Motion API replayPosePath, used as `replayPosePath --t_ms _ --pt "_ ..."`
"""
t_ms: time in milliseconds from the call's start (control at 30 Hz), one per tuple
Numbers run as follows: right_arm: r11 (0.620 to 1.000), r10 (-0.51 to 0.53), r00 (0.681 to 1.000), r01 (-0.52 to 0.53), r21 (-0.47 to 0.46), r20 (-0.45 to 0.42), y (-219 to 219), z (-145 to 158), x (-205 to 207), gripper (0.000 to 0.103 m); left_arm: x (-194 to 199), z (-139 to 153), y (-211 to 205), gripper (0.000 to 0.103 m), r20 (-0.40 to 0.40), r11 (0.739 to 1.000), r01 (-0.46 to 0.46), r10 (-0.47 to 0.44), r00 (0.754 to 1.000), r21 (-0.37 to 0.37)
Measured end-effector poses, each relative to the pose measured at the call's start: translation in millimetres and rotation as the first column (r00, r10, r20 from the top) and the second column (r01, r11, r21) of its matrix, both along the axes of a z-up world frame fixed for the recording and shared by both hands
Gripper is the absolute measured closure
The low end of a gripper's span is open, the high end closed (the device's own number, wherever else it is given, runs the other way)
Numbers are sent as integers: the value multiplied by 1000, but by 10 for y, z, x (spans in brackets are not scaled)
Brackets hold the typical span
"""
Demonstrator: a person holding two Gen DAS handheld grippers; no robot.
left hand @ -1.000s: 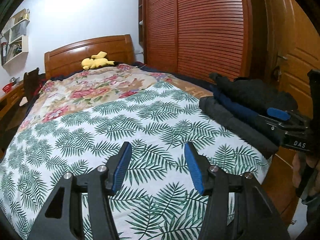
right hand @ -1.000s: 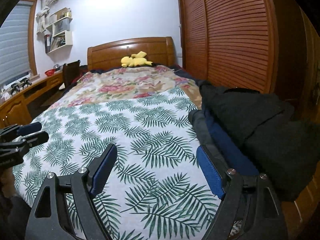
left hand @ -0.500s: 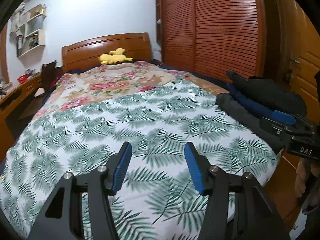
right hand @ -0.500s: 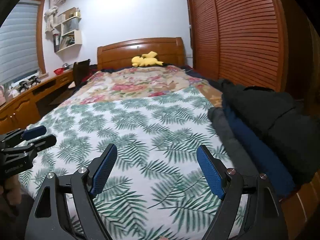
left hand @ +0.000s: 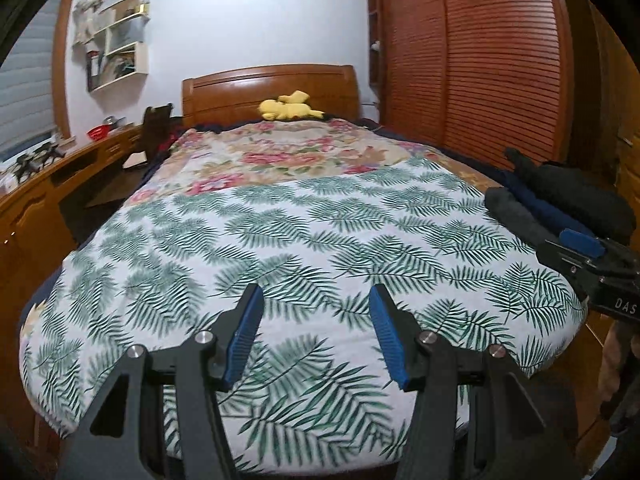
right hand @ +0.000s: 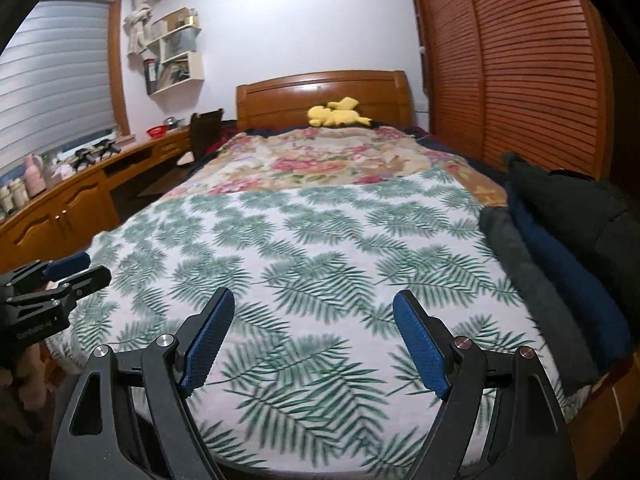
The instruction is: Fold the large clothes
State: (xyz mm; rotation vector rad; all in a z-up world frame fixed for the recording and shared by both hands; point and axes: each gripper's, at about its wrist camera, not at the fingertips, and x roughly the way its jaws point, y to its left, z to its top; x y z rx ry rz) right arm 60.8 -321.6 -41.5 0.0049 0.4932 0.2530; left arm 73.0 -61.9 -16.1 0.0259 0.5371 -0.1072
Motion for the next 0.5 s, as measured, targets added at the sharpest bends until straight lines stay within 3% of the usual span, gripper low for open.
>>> replayPosePath --t_ms 500 --pt "994 107 987 -109 11 120 604 456 -288 20 -494 420 570 49 125 993 -109 114 986 -39"
